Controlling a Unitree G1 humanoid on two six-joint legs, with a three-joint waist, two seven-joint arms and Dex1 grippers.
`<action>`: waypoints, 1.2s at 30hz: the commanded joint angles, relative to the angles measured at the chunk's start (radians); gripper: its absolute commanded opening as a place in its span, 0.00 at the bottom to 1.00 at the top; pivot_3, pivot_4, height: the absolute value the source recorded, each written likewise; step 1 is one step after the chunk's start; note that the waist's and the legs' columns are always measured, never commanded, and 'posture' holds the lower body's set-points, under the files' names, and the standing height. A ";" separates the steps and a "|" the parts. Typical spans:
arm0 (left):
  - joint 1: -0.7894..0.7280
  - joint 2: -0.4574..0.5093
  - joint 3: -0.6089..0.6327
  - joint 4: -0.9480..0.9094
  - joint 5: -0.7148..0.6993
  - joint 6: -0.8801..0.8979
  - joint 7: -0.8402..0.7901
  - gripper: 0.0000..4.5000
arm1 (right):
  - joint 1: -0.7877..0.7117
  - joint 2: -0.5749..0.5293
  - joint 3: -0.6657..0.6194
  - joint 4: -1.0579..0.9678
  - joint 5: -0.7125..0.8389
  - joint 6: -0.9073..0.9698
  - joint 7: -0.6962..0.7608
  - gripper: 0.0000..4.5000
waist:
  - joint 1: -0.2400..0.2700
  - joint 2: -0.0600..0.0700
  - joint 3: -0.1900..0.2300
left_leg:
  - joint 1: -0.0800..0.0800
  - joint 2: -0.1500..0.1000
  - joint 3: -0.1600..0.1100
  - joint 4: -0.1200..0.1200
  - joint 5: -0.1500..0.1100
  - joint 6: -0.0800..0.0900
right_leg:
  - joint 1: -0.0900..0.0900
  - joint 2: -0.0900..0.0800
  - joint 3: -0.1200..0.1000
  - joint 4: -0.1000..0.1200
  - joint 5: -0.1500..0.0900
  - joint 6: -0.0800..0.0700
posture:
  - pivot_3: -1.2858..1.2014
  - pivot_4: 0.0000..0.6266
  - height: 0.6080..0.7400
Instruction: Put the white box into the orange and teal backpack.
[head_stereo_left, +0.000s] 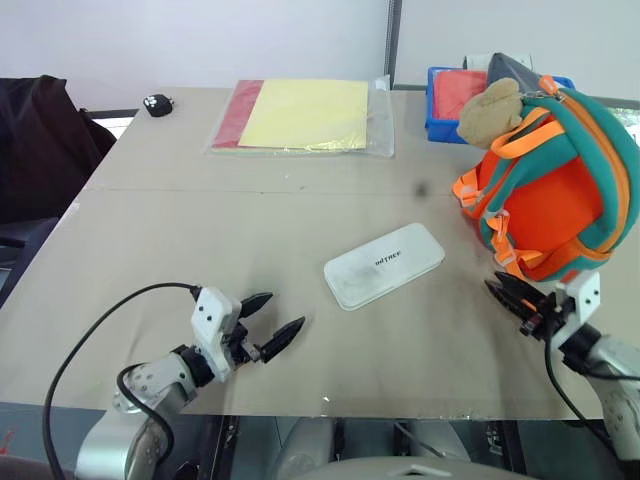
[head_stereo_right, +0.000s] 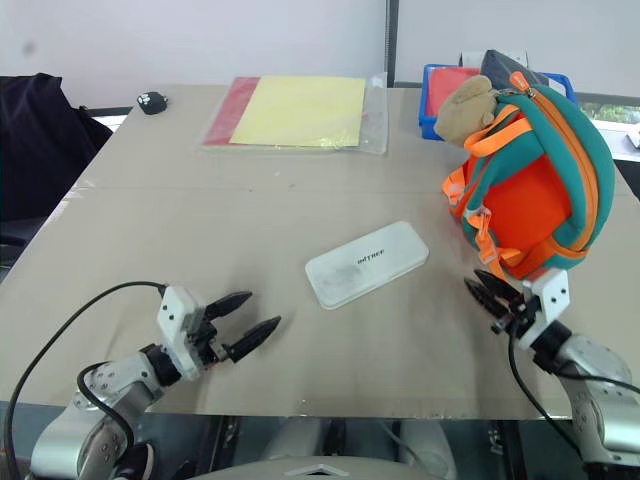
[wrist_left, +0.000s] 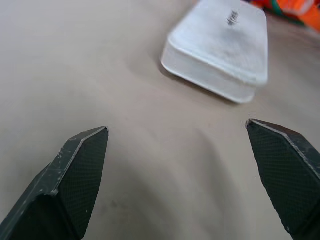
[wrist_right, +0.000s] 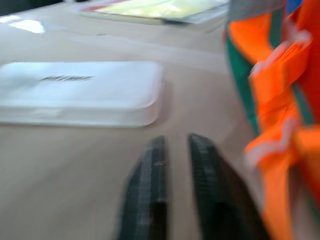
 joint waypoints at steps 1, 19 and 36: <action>-0.071 -0.021 0.074 -0.032 -0.363 0.293 0.143 1.00 | -0.108 0.010 0.035 0.033 -0.087 0.026 -0.087 0.03 | -0.001 0.000 0.000 | 0.000 0.000 0.000 0.000 0.000 0.000 | 0.000 0.000 0.000 0.000 0.000 0.000 | 0.52 0.24 1.00; -0.559 -0.114 -0.017 0.489 -0.949 0.791 0.661 1.00 | -0.457 0.059 0.267 0.446 -0.417 -0.231 -0.109 0.03 | -0.012 0.000 0.000 | -0.001 -0.002 -0.005 0.011 0.002 -0.003 | 0.000 0.002 -0.003 0.007 0.000 0.000 | 0.52 0.24 1.00; -0.524 -0.102 0.035 0.429 -0.950 0.825 0.761 1.00 | -0.298 0.104 0.296 0.211 -0.388 -0.128 -0.063 0.03 | -0.010 0.000 -0.002 | 0.001 -0.003 -0.011 0.011 0.003 -0.006 | 0.003 0.002 -0.006 0.006 0.000 0.000 | 0.52 0.24 1.00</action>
